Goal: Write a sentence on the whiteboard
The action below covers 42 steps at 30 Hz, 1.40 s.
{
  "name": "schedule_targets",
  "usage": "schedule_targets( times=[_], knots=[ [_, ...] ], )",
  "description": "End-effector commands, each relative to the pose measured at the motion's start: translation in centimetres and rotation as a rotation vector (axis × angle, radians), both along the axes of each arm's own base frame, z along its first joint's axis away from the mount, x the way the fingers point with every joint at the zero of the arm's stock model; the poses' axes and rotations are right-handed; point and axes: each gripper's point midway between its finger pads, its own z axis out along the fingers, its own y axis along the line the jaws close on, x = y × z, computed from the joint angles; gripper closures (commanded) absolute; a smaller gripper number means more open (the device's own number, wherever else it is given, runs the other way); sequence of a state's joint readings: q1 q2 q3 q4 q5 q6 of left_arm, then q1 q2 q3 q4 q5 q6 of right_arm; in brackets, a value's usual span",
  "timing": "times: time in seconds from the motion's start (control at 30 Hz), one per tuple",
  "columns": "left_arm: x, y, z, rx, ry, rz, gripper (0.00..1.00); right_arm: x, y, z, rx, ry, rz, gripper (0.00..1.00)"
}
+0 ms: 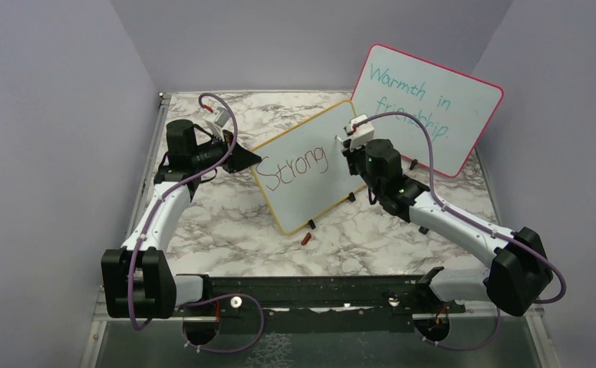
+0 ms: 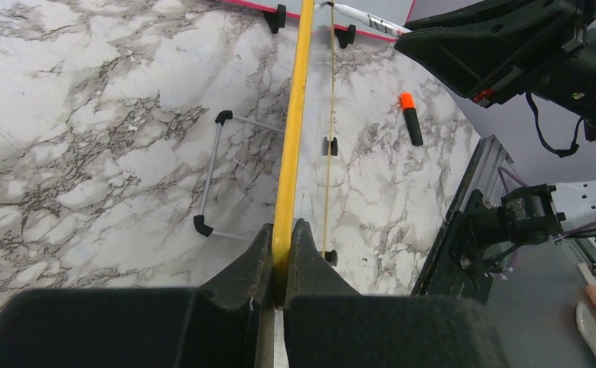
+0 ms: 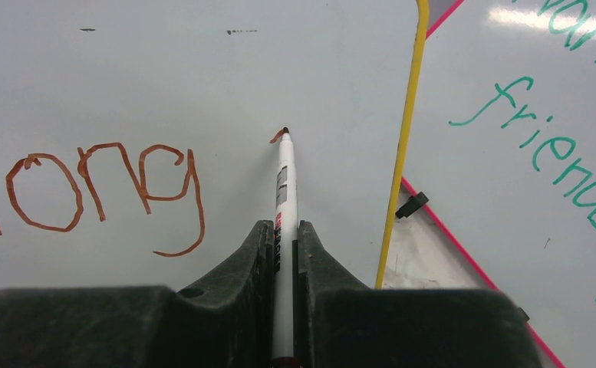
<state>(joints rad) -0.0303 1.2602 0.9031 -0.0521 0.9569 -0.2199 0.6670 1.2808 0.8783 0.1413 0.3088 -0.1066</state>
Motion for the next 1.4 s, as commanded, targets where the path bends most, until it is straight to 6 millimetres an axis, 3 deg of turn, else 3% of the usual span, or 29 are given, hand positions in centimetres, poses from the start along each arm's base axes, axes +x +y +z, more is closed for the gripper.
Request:
schedule_targets(
  times=[0.0,0.6,1.37],
  knots=[
    [1.2,1.5,-3.9,0.131,0.025,0.079,1.0,0.5,1.2,1.3,0.027,-0.031,0.05,0.99],
    [1.3,1.6,-3.8,0.133,0.025,0.084,1.0,-0.5,2.2,1.5,0.031,-0.015,0.136,0.99],
    [1.3,1.6,-3.8,0.135,0.026,0.088,1.0,-2.4,1.3,-2.2,-0.023,0.122,0.143,0.99]
  ],
)
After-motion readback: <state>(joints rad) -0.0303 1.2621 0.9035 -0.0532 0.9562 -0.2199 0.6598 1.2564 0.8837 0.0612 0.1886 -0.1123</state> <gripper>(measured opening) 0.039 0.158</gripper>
